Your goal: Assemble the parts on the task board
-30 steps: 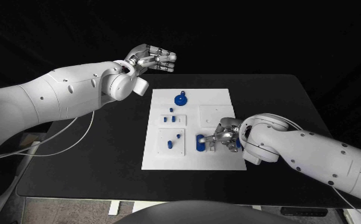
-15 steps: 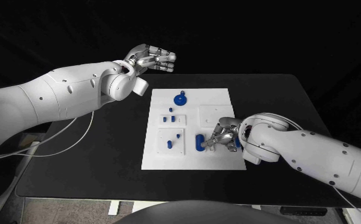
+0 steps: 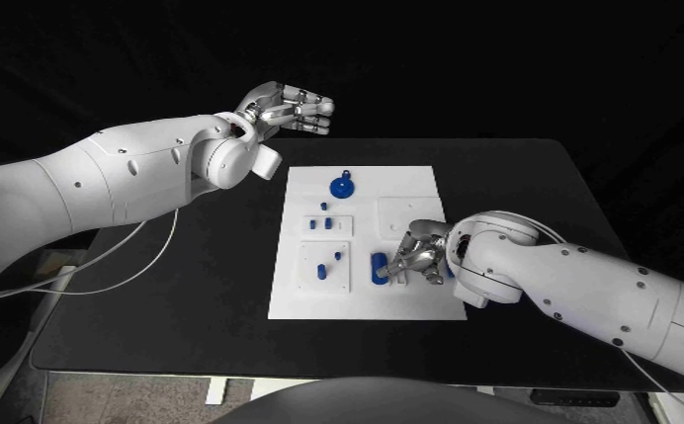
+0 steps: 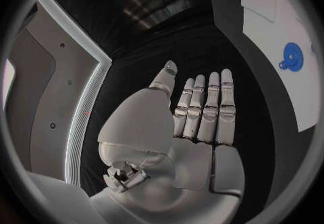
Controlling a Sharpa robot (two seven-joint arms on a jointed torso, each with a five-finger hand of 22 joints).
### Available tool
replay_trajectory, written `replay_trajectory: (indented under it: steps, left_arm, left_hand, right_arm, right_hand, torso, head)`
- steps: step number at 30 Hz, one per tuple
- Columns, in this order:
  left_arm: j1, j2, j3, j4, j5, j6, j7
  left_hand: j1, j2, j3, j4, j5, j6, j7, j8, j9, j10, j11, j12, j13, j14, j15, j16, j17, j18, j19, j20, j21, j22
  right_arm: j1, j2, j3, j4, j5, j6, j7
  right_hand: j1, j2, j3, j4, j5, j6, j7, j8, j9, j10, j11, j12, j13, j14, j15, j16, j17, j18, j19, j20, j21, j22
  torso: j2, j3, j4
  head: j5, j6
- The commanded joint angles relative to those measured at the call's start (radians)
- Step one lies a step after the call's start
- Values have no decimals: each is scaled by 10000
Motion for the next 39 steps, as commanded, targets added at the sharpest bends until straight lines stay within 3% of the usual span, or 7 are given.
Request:
replay_trajectory:
  steps: [1, 21, 39]
  left_arm:
    - [6, 12, 5, 26, -38, 127, 76]
    - [6, 10, 5, 20, -56, 157, 78]
    - [6, 3, 5, 23, -56, 182, 76]
  left_hand:
    - [0, 37, 0, 45, 64, -5, 60, 17, 6, 17, 54, -30, 5, 14, 45, -43, -9, -111, -75, 3, -45, 6]
    - [0, 37, 0, 45, 64, -5, 60, 17, 6, 17, 54, -30, 5, 14, 45, -43, -9, -111, -75, 3, -45, 6]
    - [0, 32, 6, 51, 61, 3, 57, 17, 6, 35, 43, -29, 5, 11, 45, -42, -9, -114, -80, 3, -46, 6]
  right_arm:
    - [-9, 42, 2, -41, -193, 174, -77]
    - [-12, 162, 2, -197, -588, 97, -168]
    - [-31, 312, 2, -383, -1044, -191, -260]
  right_hand:
    - [-40, 180, -51, -185, -38, 87, 4, -20, -6, 34, -38, -8, -8, 1, -62, -49, -15, -144, 487, -79, 46, 829]
    - [55, 445, 79, -808, -65, 178, -51, -18, -7, 42, -68, -6, -12, 3, -75, -50, -34, -156, 490, -91, 25, 822]
    - [-77, 740, 113, -991, -108, 245, -89, -25, 23, 59, -101, -10, -10, 5, -98, -62, -70, -169, 503, -115, 63, 827]
  torso:
    - [4, 5, -1]
    - [-1, 3, -7]
    - [-7, -2, -3]
  head:
    - [10, -12]
    - [7, -33]
    - [-16, -52]
